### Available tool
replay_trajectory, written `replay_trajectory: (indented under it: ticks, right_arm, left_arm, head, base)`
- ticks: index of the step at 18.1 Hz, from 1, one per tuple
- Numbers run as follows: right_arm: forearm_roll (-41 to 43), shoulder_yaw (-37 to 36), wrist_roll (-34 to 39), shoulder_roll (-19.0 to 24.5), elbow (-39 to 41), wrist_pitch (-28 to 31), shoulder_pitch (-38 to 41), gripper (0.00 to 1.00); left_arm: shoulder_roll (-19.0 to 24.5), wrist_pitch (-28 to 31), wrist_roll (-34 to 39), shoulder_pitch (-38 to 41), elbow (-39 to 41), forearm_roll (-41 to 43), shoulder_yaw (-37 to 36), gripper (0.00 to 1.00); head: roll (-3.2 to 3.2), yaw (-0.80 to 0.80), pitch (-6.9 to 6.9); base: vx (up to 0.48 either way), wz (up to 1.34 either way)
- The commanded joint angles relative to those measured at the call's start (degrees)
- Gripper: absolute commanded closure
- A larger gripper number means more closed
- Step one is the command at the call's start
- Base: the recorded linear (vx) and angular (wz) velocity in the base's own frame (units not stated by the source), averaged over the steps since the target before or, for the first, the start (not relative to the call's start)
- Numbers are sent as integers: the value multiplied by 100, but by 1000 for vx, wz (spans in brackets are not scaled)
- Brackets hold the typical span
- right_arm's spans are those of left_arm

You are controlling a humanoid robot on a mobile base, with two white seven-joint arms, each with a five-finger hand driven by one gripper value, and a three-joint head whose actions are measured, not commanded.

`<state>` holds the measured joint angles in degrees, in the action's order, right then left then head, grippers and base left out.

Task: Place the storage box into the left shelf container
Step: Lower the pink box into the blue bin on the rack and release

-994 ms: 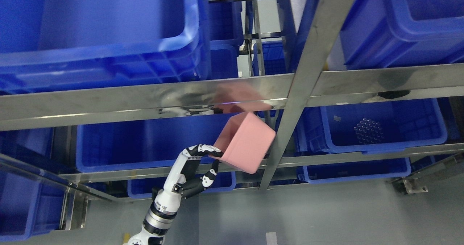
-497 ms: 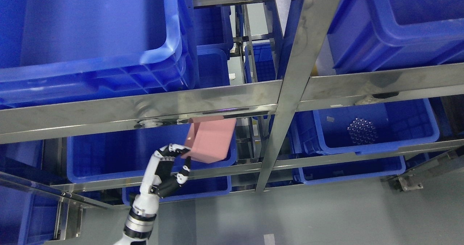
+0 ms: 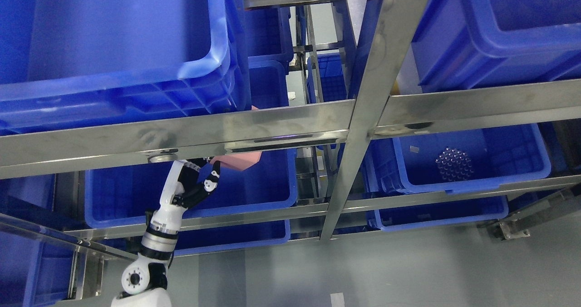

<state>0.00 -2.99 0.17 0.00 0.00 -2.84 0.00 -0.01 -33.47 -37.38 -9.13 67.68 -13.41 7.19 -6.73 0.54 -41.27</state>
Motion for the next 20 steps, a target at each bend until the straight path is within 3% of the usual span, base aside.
replay_trajectory:
  ticks: [1, 4, 8, 11, 16, 20]
  right_arm:
    - [123, 0, -34, -100, 100, -6, -26, 0]
    - [123, 0, -34, -100, 100, 3, -18, 0]
    - [123, 0, -34, -100, 100, -6, -26, 0]
    - [123, 0, -34, -100, 100, 3, -17, 0]
    - [123, 0, -34, -100, 100, 3, -18, 0]
    - [123, 0, -25, -100, 100, 3, -18, 0]
  left_arm:
    - [101, 727, 64, -974, -1457, 910, 678, 98]
    - [106, 763, 283, -1546, -1976, 1506, 985, 95]
    - [101, 763, 284, -1635, -1996, 1596, 977, 88]
    - [101, 763, 284, -1723, -1978, 1587, 933, 58]
    - [101, 693, 284, -1828, -1663, 1552, 933, 26]
    - [101, 526, 248, -1750, -978, 1535, 443, 14]
  head:
    - [0, 0, 0]
    - [0, 0, 0]
    - [0, 0, 0]
    - [0, 0, 0]
    - [0, 0, 0]
    - [0, 0, 0]
  base:
    - [0, 0]
    - [-1, 11]
    - [-31, 62]
    - [-38, 115]
    - [-39, 66]
    - [-14, 55]
